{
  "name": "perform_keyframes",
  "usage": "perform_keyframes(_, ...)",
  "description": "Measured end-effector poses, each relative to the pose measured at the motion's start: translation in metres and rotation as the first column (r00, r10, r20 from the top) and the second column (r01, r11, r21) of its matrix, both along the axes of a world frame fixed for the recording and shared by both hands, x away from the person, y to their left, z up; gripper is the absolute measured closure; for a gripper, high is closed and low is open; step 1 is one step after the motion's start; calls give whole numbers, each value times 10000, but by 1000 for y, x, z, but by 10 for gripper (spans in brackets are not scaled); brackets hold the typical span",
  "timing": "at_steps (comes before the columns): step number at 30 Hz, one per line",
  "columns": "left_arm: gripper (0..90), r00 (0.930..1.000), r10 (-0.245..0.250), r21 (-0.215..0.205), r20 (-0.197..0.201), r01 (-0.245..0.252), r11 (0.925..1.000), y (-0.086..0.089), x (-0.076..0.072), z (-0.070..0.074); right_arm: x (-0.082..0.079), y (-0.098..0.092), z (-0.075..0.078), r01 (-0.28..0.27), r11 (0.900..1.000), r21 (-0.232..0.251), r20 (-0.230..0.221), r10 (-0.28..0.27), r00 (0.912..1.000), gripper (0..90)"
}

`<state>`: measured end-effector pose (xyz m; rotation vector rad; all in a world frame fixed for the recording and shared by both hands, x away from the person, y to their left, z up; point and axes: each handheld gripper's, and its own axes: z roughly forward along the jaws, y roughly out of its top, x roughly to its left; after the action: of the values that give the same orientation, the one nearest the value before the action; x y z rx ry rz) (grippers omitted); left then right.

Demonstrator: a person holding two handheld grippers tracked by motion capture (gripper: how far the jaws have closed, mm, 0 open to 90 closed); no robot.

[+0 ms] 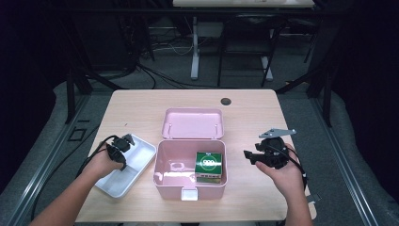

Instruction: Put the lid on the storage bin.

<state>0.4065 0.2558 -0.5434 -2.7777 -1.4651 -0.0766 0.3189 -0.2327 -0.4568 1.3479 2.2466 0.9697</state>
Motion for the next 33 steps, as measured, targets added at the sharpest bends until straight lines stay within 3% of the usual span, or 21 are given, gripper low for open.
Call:
perform_keyframes(11,889,9996,206,-213,-174,-210,9996,5,2,2,0,-2,0,20,10000,98,33,-20,10000,459)
perform_keyframes(16,890,9994,311,-306,-138,-315,9990,11,1,9,0,-1,0,-25,10000,96,7,25,10000,459)
perform_keyframes(24,890,9996,170,-616,214,-157,9980,17,-4,35,0,-1,0,50,10000,83,64,-51,10000,459)
perform_keyframes(33,890,9985,-184,-669,515,219,9975,17,-9,71,0,-1,0,24,10000,37,-35,-23,10000,459)
